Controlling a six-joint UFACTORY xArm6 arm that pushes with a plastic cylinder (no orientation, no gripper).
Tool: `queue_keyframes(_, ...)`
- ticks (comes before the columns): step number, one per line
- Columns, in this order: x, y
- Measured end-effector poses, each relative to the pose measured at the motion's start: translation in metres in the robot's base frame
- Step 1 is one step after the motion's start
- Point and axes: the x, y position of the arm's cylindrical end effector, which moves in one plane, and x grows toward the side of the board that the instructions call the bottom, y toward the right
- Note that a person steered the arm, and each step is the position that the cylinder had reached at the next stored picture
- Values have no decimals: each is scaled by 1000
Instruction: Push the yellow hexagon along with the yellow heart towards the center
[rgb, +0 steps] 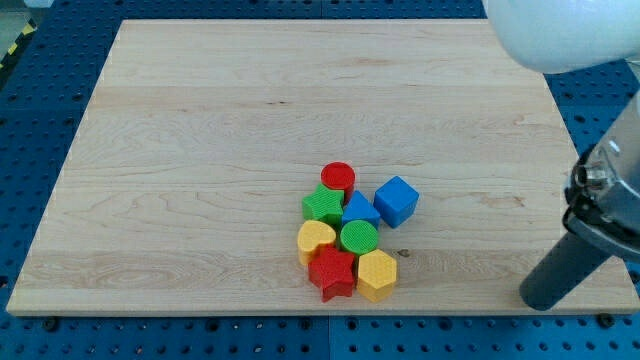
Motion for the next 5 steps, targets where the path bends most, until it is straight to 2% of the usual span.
queue_keyframes(2,0,-131)
queue_keyframes(3,0,-174)
queue_keyframes(5,0,-189)
